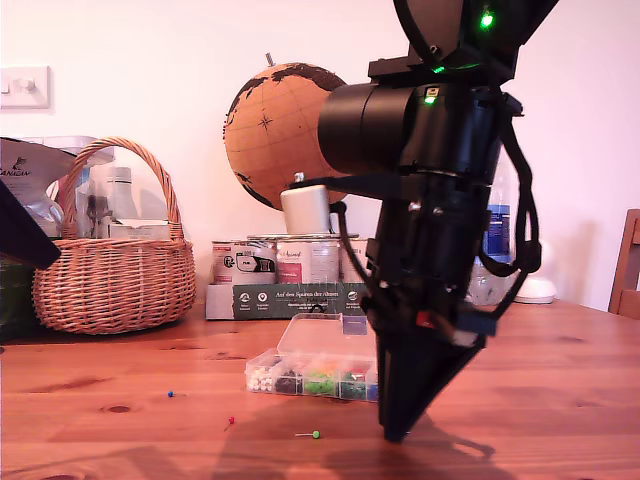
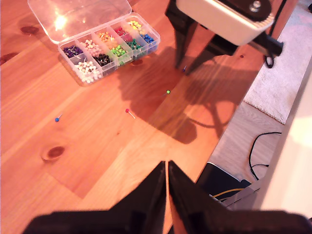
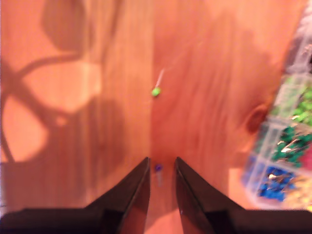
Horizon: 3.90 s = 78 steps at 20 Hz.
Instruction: Sort the loose pins on the table into their correct compartments
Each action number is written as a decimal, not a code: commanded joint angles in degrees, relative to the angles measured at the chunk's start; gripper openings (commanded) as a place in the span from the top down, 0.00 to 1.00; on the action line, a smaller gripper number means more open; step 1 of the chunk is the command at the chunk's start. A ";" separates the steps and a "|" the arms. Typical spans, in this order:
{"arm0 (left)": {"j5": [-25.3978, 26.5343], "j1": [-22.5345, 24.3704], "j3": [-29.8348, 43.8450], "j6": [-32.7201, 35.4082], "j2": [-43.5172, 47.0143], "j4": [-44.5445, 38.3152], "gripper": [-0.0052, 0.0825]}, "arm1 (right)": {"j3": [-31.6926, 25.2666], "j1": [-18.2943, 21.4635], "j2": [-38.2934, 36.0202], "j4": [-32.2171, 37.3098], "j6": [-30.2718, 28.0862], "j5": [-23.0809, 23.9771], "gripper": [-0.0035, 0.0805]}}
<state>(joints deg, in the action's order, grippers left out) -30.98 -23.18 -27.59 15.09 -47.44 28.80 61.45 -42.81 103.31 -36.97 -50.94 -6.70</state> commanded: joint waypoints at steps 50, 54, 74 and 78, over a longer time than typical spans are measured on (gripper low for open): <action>-1.57 -0.24 -0.92 -1.68 -0.09 0.39 0.97 | 14.84 3.13 3.04 -7.48 32.81 -10.82 0.97; -1.60 -0.24 -0.94 -1.68 -0.09 0.37 0.97 | 14.84 3.23 3.04 -1.88 38.18 -10.91 0.97; -1.36 -0.24 -0.92 -1.62 -0.11 -2.27 0.97 | 30.40 3.52 17.16 0.35 43.41 -4.61 0.97; 1.31 -0.17 -0.92 -1.84 -0.92 -9.18 0.97 | 30.40 4.22 18.08 -0.68 43.43 -4.66 0.97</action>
<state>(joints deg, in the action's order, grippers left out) -29.91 -23.22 -27.90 13.43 -47.42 20.62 91.77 -38.92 119.15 -37.76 -7.51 -11.40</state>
